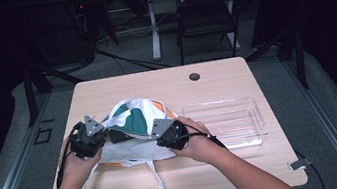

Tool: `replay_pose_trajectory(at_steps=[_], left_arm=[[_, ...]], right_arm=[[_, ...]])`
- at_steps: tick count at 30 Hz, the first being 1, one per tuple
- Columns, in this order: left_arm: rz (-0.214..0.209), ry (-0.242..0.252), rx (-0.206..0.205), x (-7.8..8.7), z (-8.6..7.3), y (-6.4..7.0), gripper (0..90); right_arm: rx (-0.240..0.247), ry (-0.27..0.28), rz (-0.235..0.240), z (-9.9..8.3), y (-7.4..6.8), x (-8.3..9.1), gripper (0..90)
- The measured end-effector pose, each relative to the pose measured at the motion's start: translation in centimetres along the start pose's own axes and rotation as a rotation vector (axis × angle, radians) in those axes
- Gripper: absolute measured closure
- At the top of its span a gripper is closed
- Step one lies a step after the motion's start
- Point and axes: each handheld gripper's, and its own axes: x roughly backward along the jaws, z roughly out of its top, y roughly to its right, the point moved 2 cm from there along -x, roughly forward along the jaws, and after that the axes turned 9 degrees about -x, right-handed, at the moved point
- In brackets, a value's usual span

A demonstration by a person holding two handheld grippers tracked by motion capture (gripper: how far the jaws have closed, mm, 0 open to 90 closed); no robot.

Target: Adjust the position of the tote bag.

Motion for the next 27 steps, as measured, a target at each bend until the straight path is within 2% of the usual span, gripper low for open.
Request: replay_pose_trajectory(at_steps=[7,17,23,27], left_arm=[[0.014,0.001,-0.019,0.3,0.9,-0.6,81.3],[0.017,0.001,-0.027,0.4,1.1,-1.1,81.2],[0.027,0.007,-0.025,0.4,1.5,-1.4,81.1],[0.030,0.003,-0.032,0.4,1.8,-1.7,80.5]], right_arm=[[-0.047,0.016,-0.008,0.4,0.6,0.2,79.9],[-0.115,0.036,-0.025,1.0,1.4,0.5,81.2],[-0.173,0.049,-0.050,1.5,2.0,0.6,81.6],[-0.196,0.064,-0.084,1.9,2.6,0.5,82.0]])
